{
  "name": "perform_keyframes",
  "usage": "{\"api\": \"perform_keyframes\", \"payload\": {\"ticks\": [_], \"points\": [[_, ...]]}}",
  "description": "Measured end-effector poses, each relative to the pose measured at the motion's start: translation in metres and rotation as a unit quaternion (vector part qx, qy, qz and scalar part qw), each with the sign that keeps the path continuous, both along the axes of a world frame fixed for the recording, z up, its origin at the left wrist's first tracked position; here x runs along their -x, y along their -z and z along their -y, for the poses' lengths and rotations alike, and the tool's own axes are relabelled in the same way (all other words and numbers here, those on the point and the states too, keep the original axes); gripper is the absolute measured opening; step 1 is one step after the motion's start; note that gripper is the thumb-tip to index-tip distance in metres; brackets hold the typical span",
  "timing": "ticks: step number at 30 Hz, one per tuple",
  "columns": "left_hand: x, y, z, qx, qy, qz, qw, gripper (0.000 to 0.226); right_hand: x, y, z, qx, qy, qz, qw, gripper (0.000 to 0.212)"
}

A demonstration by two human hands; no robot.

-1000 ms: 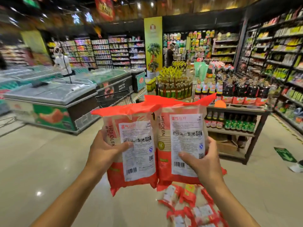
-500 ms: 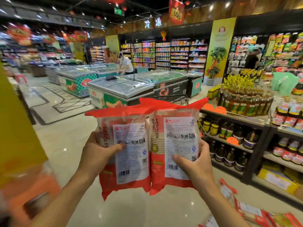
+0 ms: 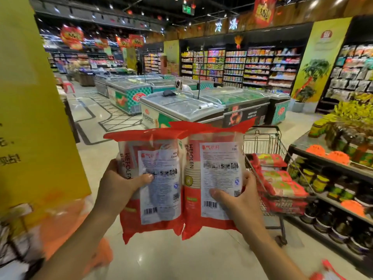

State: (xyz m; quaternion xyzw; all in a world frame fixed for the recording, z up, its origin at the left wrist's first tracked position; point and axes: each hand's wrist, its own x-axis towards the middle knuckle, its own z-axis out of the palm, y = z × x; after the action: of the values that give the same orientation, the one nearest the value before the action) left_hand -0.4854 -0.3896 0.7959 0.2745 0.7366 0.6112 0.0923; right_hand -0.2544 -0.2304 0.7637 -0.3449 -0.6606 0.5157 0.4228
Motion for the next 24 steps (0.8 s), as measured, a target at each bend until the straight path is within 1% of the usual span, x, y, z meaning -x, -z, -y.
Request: {"api": "perform_keyframes", "payload": {"ticks": [3,10,14,19,24], "points": [[0.026,0.003,-0.025,0.002,-0.005,-0.002,1.0,0.052,0.029,0.006,-0.027,0.005,-0.004,0.0,1.0,0.069],[0.075,0.013,-0.124,0.02,0.0,-0.001,1.0,0.047,0.085,0.026,-0.127,0.003,0.005,-0.001,1.0,0.069],[0.105,0.007,-0.198,0.031,-0.001,-0.019,0.999,0.051,0.118,0.03,-0.201,0.01,0.006,-0.013,1.0,0.07],[0.137,-0.003,-0.282,0.041,0.007,-0.035,0.999,0.055,0.15,0.029,-0.286,0.028,0.008,-0.022,0.999,0.076],[0.167,0.002,-0.356,0.048,0.031,-0.037,0.998,0.058,0.171,0.031,-0.348,0.037,0.021,-0.029,0.999,0.074]]}}
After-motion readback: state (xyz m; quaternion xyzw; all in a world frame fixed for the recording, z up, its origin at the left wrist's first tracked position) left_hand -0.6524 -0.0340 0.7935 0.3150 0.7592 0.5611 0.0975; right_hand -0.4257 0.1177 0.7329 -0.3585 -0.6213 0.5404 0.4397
